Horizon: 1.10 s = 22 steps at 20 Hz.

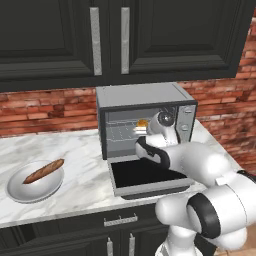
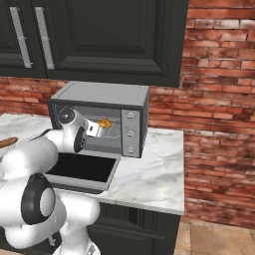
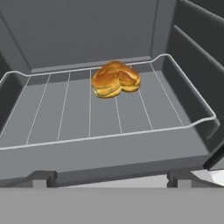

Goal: Pick up the heated bread from the toaster oven and place it in the bowl. Then move the bread bowl to the dining counter.

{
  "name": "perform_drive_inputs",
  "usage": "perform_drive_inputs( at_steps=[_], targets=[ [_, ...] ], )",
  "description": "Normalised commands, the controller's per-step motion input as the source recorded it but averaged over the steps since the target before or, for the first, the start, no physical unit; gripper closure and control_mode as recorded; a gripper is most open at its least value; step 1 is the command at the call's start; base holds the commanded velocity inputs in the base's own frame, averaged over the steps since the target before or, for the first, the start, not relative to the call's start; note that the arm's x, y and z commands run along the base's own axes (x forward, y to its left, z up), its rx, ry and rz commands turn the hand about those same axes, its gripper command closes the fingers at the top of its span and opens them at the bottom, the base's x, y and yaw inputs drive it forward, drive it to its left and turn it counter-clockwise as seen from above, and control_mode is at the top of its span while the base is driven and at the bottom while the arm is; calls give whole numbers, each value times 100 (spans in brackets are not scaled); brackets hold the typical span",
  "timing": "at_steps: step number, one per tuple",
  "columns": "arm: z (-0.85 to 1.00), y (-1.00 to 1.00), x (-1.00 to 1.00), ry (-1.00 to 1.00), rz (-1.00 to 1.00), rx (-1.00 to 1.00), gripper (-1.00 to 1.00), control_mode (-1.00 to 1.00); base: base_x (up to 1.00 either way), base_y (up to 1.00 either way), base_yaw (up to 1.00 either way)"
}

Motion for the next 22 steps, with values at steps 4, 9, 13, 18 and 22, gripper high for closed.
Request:
perform_drive_inputs(
  at_steps=[4, 9, 13, 18, 22],
  targets=[
    [-24, 0, 25, 0, -4, 2, -100, -100, 0, 0, 0],
    [-24, 0, 26, 0, -4, 1, -100, -100, 0, 0, 0],
    [-15, 0, 26, 0, -4, 1, -100, -100, 0, 0, 0],
    [-1, 1, 20, 4, -3, 0, -100, -100, 0, 0, 0],
    [0, 0, -2, 12, -1, 0, -100, -100, 0, 0, 0]
  ],
)
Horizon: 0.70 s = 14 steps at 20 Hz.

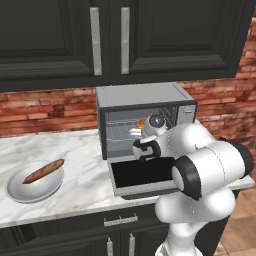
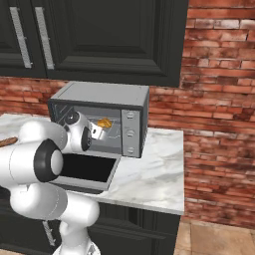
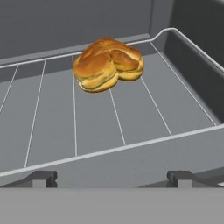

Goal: Pick up the heated bread from the toaster oven and place it in the bowl. Then move the bread bowl to the dining counter.

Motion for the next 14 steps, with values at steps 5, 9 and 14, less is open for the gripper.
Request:
perform_drive_inputs(
  at_steps=[5, 9, 14],
  targets=[
    [3, 1, -2, 3, 0, 0, -100, -100, 0, 0, 0],
    [29, 5, -7, -11, 0, -7, -100, -100, 0, 0, 0],
    [-3, 3, 9, -3, 0, -9, -100, -100, 0, 0, 0]
  ],
)
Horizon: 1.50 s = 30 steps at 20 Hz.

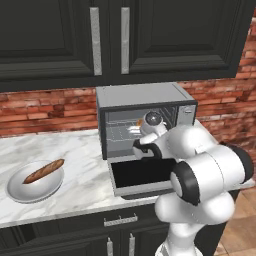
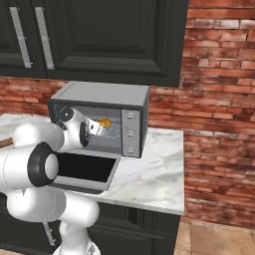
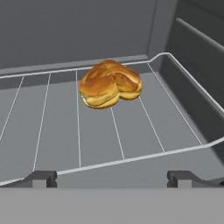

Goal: Pick up the heated bread from the toaster oven and place it in the bowl. Then move the bread bowl to the dining counter.

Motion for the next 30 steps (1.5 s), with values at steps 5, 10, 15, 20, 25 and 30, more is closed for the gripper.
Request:
perform_drive_inputs(
  at_steps=[5, 10, 15, 20, 25, 30],
  targets=[
    [-23, 0, 19, 0, 0, -9, -100, -100, 0, 0, 0],
    [-38, 0, 6, 1, 0, -8, -100, -100, 0, 0, 0],
    [-32, 0, -1, 6, 0, -3, -100, -100, 0, 0, 0],
    [-20, 0, -10, 15, 0, -1, -100, -100, 0, 0, 0],
    [-18, 0, -57, 33, -2, 0, -100, -100, 0, 0, 0],
    [-21, 0, -96, 35, -3, 0, -100, -100, 0, 0, 0]
  ],
)
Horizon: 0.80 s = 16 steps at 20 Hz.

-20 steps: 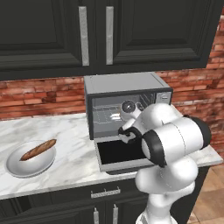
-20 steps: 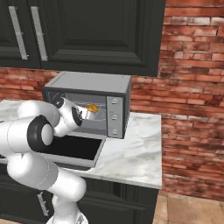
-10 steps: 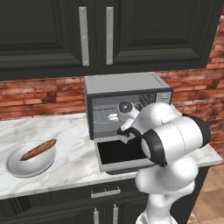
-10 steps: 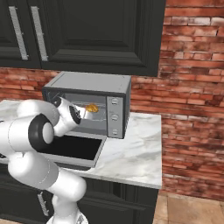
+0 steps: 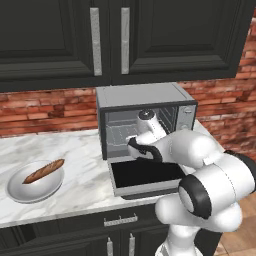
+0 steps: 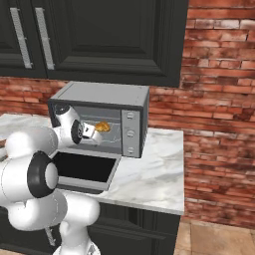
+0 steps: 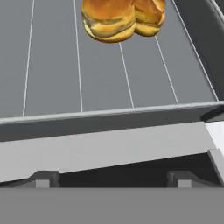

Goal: Pick up the heated bread from the toaster oven and place it in the bowl. Then move the bread bowl to the dining counter.

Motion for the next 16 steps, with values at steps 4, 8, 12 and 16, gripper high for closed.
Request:
perform_drive_inputs(
  at_steps=[4, 8, 12, 16],
  targets=[
    [-29, 0, -100, 32, -2, 0, -100, -100, 0, 0, 0],
    [-42, 0, -100, 28, -2, 0, -100, -100, 0, 0, 0],
    [-22, 0, -100, 9, 0, 0, -100, -100, 0, 0, 0],
    [19, 0, -76, -33, 0, -1, -100, -100, 0, 0, 0]
  ],
)
